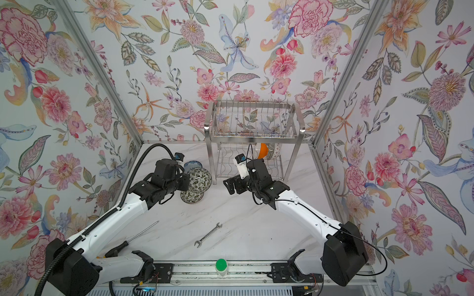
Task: Load bowls into a dish rack
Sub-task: Pick up the bowl, then place the bowl in the dish rack.
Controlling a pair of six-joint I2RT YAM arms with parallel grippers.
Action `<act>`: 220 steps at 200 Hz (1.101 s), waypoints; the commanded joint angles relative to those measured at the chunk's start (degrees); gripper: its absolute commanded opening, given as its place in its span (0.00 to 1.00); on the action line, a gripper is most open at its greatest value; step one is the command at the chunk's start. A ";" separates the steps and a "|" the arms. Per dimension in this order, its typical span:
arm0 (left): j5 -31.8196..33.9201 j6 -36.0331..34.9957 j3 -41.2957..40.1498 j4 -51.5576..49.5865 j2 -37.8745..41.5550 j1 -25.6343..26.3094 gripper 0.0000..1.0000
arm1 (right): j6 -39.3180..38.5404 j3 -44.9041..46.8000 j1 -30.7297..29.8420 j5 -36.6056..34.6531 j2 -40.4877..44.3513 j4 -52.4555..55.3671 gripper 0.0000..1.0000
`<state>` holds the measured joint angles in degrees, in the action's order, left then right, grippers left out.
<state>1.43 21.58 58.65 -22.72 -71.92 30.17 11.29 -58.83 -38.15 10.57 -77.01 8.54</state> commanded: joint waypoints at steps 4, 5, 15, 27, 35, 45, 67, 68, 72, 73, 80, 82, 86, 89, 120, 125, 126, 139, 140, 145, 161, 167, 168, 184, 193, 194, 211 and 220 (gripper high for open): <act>-2.13 0.04 1.50 6.12 -1.52 3.39 0.00 | 4.82 -1.22 -1.47 2.66 -0.94 -3.22 0.99; -2.22 0.04 1.48 6.29 -1.54 3.57 0.00 | 4.94 -1.16 -1.44 2.64 -1.03 -3.28 1.00; -2.66 0.68 1.38 7.82 -1.95 4.44 0.00 | 5.98 -1.03 -1.50 2.49 -1.28 -3.47 1.00; -3.23 1.24 1.24 9.40 -2.32 5.30 0.00 | 6.92 -1.03 -1.50 1.31 -1.62 -3.25 0.98; -3.58 1.43 1.20 10.27 -2.60 5.70 0.00 | 7.53 -1.07 -1.49 0.28 -1.94 -2.73 0.96; -3.70 1.64 1.16 11.29 -2.85 6.29 0.00 | 8.18 -1.20 -1.31 -0.72 -2.45 -2.06 0.93; -4.66 2.03 1.19 13.31 -3.47 7.16 0.00 | 9.53 -1.45 -1.14 -1.88 -3.63 -1.08 0.86; -4.76 2.04 1.19 13.40 -3.48 7.21 0.00 | 9.54 -1.46 -1.14 -1.92 -3.70 -1.07 0.86; -5.00 2.04 1.20 13.69 -3.57 7.28 0.00 | 9.75 -1.46 -1.22 -2.01 -3.90 -1.11 0.84; -4.97 2.05 1.20 13.73 -3.62 7.27 0.00 | 9.82 -1.46 -1.22 -2.02 -3.96 -1.00 0.84; -5.04 2.01 1.26 14.06 -3.82 7.70 0.00 | 10.12 -1.54 -1.25 -2.02 -4.30 -0.98 0.81; -5.04 2.05 1.28 14.14 -3.88 7.75 0.00 | 10.15 -1.55 -1.25 -2.04 -4.36 -0.98 0.80; -5.12 2.05 1.29 14.43 -3.93 7.84 0.00 | 10.23 -1.60 -1.25 -2.08 -4.53 -0.90 0.78; -5.25 2.01 1.29 14.53 -3.97 7.86 0.00 | 10.39 -1.64 -1.25 -2.19 -4.69 -0.89 0.77; -5.75 2.23 0.98 15.94 -3.93 8.30 0.00 | 11.40 -2.38 -1.50 -4.09 -5.55 -0.19 0.53; -5.83 2.21 0.92 16.16 -3.93 8.35 0.00 | 11.55 -2.41 -1.51 -4.51 -5.56 -0.27 0.49; -5.83 2.22 0.93 16.19 -3.93 8.42 0.00 | 11.56 -2.42 -1.54 -4.55 -5.54 -0.27 0.49; -6.14 2.10 0.74 16.54 -4.02 8.30 0.00 | 11.87 -2.72 -1.66 -5.36 -5.69 -0.21 0.36; -6.16 2.12 0.75 16.56 -4.02 8.31 0.00 | 11.85 -2.75 -1.66 -5.46 -5.69 -0.20 0.35; -6.33 2.14 0.63 16.78 -3.93 8.37 0.00 | 11.95 -2.86 -1.66 -5.70 -5.74 -0.09 0.30; -6.83 2.21 -0.01 17.81 -3.72 8.39 0.00 | 11.91 -3.39 -1.83 -6.48 -6.02 0.41 0.13; -7.09 2.23 -0.20 18.11 -3.75 8.45 0.00 | 11.94 -3.61 -1.79 -6.75 -6.06 0.71 0.07; -7.16 2.19 -0.25 18.17 -3.75 8.47 0.00 | 11.93 -3.64 -1.82 -6.81 -6.05 0.74 0.06; -7.57 2.30 -0.56 18.49 -3.80 8.47 0.00 | 11.89 -3.84 -1.77 -7.44 -6.20 1.20 0.00; -7.46 2.32 -0.57 18.26 -3.93 8.37 0.00 | 11.74 -3.93 -1.73 -7.68 -6.31 1.34 0.00; -7.39 2.28 -0.56 18.21 -3.97 8.39 0.00 | 11.74 -3.93 -1.69 -7.72 -6.31 1.37 0.00; -5.06 1.84 -0.08 16.12 -3.89 8.34 0.43 | 10.87 -4.08 -1.67 -8.66 -6.26 2.05 0.00; -2.95 1.07 0.34 14.38 -3.47 8.33 0.72 | 9.75 -4.32 -1.52 -9.80 -6.31 2.86 0.00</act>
<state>-4.69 23.33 58.24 -6.96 -75.88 39.00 23.79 -60.84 -39.05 1.02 -83.96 10.13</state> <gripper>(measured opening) 0.270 0.074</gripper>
